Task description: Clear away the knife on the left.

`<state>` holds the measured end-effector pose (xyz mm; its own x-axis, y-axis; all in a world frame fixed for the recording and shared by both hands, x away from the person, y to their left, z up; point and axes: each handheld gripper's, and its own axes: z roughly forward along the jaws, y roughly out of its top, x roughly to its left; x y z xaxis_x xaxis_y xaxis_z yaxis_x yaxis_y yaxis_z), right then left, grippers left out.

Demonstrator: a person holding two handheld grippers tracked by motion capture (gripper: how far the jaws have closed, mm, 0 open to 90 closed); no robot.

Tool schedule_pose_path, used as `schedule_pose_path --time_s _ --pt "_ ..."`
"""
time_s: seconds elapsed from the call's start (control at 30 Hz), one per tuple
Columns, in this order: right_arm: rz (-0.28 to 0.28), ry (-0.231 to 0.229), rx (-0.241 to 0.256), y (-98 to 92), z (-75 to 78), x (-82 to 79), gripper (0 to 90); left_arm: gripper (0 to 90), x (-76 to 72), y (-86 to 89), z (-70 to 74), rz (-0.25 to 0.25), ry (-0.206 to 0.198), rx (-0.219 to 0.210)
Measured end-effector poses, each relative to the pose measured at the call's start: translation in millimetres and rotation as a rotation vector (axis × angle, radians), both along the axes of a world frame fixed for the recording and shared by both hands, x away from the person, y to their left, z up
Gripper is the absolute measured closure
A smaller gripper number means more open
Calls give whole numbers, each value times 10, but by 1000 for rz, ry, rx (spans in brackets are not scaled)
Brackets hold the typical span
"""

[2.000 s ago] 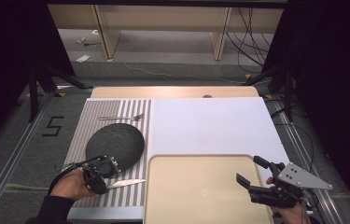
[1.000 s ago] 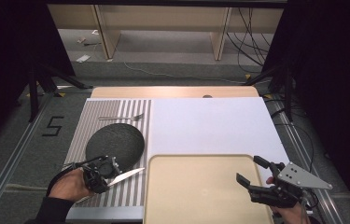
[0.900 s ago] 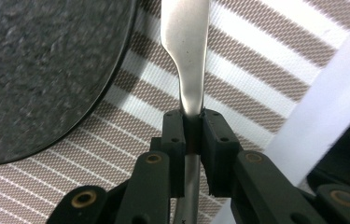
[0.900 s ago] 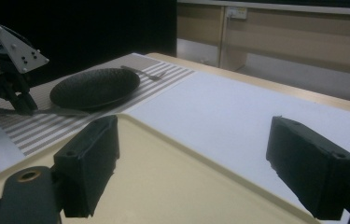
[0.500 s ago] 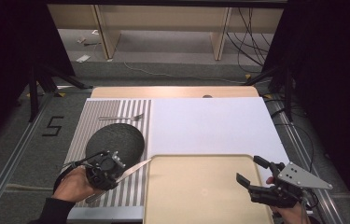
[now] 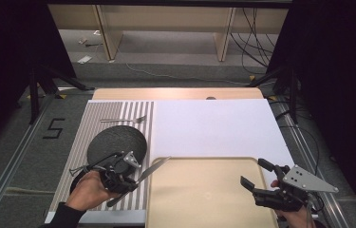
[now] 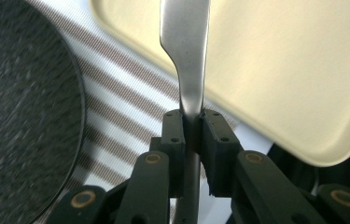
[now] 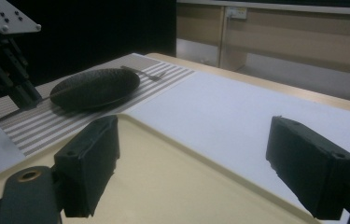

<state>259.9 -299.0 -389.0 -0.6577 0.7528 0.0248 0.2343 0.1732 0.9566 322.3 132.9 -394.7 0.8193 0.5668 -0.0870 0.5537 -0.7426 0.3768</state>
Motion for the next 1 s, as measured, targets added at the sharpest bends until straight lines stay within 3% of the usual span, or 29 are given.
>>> schedule_pose_path --time_s 0.3,0.6,1.0 --pt "0 3 1 -1 0 -1 183 798 24 -284 46 12 86 -65" --pt "1 1 1 -1 2 -2 184 797 67 -501 37 2 137 -130" --pt "1 1 1 -2 2 -2 185 797 161 -887 -153 -3 253 -82"
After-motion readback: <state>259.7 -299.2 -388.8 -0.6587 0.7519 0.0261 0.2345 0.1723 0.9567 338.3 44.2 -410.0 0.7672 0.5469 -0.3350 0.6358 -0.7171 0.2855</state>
